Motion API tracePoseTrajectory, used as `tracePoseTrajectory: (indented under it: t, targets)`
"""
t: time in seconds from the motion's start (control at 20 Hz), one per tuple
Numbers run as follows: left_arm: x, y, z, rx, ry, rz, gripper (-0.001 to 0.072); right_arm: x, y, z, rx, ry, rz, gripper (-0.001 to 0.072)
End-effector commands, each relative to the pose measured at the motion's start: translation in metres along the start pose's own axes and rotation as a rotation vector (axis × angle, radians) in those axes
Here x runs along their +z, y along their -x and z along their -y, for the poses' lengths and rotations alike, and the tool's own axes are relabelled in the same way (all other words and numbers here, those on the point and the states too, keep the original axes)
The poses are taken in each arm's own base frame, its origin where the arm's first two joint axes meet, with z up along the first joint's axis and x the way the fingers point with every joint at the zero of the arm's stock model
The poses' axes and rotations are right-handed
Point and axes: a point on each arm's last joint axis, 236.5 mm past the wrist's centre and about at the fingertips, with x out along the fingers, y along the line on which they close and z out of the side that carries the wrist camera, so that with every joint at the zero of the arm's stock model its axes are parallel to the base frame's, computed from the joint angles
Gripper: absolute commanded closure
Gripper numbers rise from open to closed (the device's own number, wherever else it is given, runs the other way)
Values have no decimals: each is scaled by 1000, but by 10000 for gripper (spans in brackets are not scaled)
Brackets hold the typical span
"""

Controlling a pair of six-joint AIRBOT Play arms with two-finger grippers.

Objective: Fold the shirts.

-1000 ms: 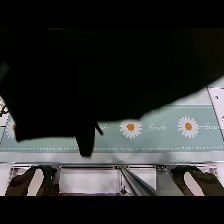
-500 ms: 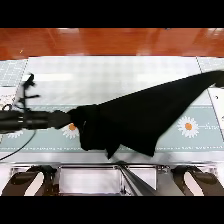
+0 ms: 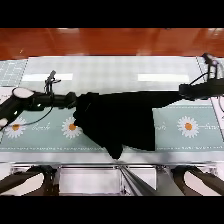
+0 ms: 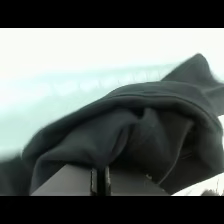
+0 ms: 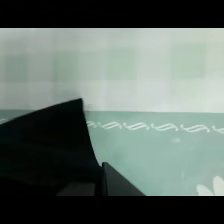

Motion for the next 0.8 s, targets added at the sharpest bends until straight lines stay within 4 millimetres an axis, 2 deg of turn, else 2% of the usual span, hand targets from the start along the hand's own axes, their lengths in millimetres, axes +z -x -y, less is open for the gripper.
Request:
tracePoseTrajectory:
  t: [0.0, 0.05, 0.1, 0.15, 0.2, 0.3, 0.35, 0.4, 0.5, 0.6, 0.65, 0.75]
  targets:
    - [43, -26, -3, -19, 25, 20, 683, 5, -66, 21, 16, -108, -50, 684]
    - [48, -31, -2, -24, 21, 11, 674, 5, -78, 21, 32, -137, -58, 684]
    - [49, -35, -1, -29, 22, -2, 573, 4, -88, 21, 47, -164, -66, 684]
    - [49, -38, -2, -32, 26, -14, 340, 4, -95, 21, 55, -181, -72, 684]
    - [46, -39, -2, -36, 30, -30, 199, 3, -100, 22, 56, -190, -78, 684]
    - [43, -21, -10, -33, 6, -87, 198, 3, -98, 27, 53, -192, -83, 683]
    - [43, -4, -13, -48, 15, -121, 199, 5, -93, 33, 53, -206, -83, 583]
    - [44, 16, -15, -75, 51, -149, 199, 7, -87, 39, 56, -219, -92, 313]
    - [43, 56, -19, -122, 87, -167, 199, 8, -67, 54, 68, -254, -118, 301]
    - [47, 89, -24, -119, 104, -100, 199, 4, -46, 71, 81, -312, -131, 303]
    - [46, 102, -27, -105, 105, -50, 199, -1, -36, 83, 66, -326, -139, 303]
    - [33, 112, -31, -73, 109, 25, 199, -14, -25, 96, 53, -352, -123, 303]
